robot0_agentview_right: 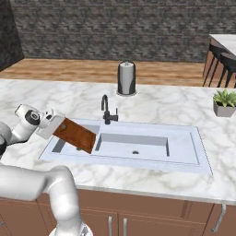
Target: Move the cutting board and knife to the sink. Then move spray from the cabinet to the counter.
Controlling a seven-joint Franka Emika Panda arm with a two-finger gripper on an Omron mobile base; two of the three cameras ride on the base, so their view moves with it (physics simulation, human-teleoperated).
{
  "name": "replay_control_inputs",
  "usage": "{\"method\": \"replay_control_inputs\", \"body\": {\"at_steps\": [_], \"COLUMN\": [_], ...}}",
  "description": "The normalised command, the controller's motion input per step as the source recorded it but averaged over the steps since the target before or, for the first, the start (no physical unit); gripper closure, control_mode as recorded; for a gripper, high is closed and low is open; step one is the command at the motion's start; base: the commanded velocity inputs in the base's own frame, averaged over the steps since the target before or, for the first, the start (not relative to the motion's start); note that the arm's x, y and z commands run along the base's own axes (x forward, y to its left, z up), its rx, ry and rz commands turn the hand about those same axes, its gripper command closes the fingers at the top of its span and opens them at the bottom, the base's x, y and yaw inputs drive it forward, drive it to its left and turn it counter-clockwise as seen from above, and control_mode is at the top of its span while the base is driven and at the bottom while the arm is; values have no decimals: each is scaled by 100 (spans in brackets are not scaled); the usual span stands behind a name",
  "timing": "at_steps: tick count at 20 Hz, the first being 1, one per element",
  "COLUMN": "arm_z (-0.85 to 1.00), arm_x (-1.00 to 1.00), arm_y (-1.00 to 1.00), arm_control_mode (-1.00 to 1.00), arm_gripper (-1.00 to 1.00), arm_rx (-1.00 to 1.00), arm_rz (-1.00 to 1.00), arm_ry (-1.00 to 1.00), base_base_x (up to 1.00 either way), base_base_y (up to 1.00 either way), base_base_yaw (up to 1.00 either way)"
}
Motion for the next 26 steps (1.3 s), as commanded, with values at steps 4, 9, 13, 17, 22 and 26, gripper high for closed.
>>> {"method": "replay_control_inputs", "body": {"at_steps": [4,9,13,17,22,26], "arm_z": [-1,0,0,0,0,0], "arm_x": [0,0,-5,-10,-7,-4], "arm_y": [-12,1,21,47,43,35], "arm_control_mode": [-100,-100,-100,-100,-100,-100], "arm_gripper": [-100,-100,-100,-100,-100,-100], "arm_rx": [2,1,0,0,0,0], "arm_rz": [0,-3,-5,-5,-4,-4], "arm_ry": [0,0,2,6,7,7], "base_base_x": [0,0,0,0,0,0], "base_base_y": [0,0,0,0,0,0], "base_base_yaw": [0,0,0,0,0,0]}}
